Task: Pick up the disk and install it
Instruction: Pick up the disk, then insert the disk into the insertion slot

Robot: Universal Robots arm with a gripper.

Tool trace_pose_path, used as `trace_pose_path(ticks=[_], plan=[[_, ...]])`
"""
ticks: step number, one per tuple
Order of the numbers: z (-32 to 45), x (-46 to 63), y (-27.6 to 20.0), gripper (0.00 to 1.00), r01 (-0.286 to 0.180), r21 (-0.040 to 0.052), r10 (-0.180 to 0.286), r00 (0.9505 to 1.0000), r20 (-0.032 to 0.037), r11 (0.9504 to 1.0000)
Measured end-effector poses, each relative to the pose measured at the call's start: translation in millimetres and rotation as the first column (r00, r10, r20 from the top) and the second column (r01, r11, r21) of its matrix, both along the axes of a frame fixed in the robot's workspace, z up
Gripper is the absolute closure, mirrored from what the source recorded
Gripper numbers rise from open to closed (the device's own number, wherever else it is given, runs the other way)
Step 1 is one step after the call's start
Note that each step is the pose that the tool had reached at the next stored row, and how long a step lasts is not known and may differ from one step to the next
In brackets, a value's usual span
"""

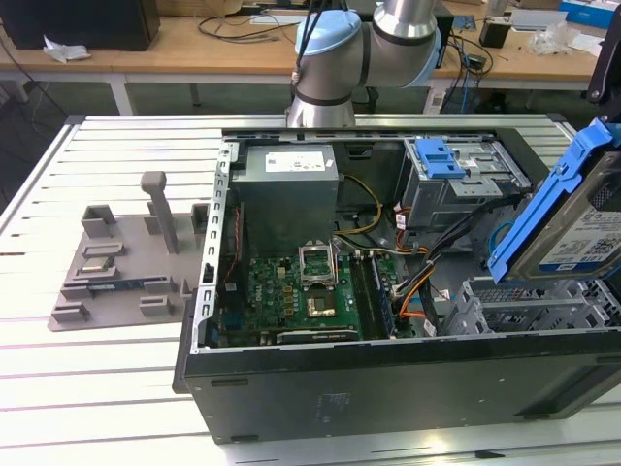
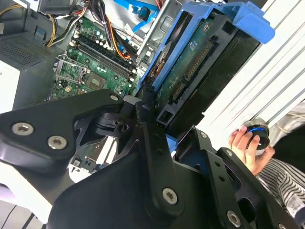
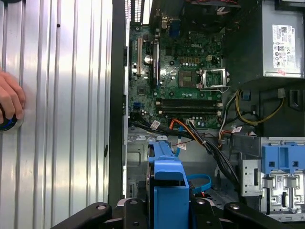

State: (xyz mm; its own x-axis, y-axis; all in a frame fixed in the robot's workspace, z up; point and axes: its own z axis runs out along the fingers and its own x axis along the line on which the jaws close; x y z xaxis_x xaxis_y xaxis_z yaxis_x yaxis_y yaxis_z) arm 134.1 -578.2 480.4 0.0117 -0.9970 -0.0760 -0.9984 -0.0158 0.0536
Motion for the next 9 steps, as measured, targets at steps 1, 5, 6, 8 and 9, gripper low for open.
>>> trace_pose_path(ticks=[1, 5, 6, 8, 9], plan=[[0.0, 0.0, 0.0, 0.63, 0.0, 0.0, 0.0, 1.0, 0.0, 1.0], [0.0, 0.1, 0.0, 0.63, 0.0, 0.0, 0.0, 1.0, 0.0, 1.0], [0.0, 0.1, 0.1, 0.63, 0.0, 0.0001, 0.0, 1.0, 0.0001, 1.0], [-5.7, 0.1, 0.6, 0.63, 0.0, 0.0002, 0.0, 1.0, -0.0006, 1.0], [-8.0, 0.3, 1.4, 0.63, 0.0, 0.0001, 0.0, 1.0, -0.0012, 1.0]])
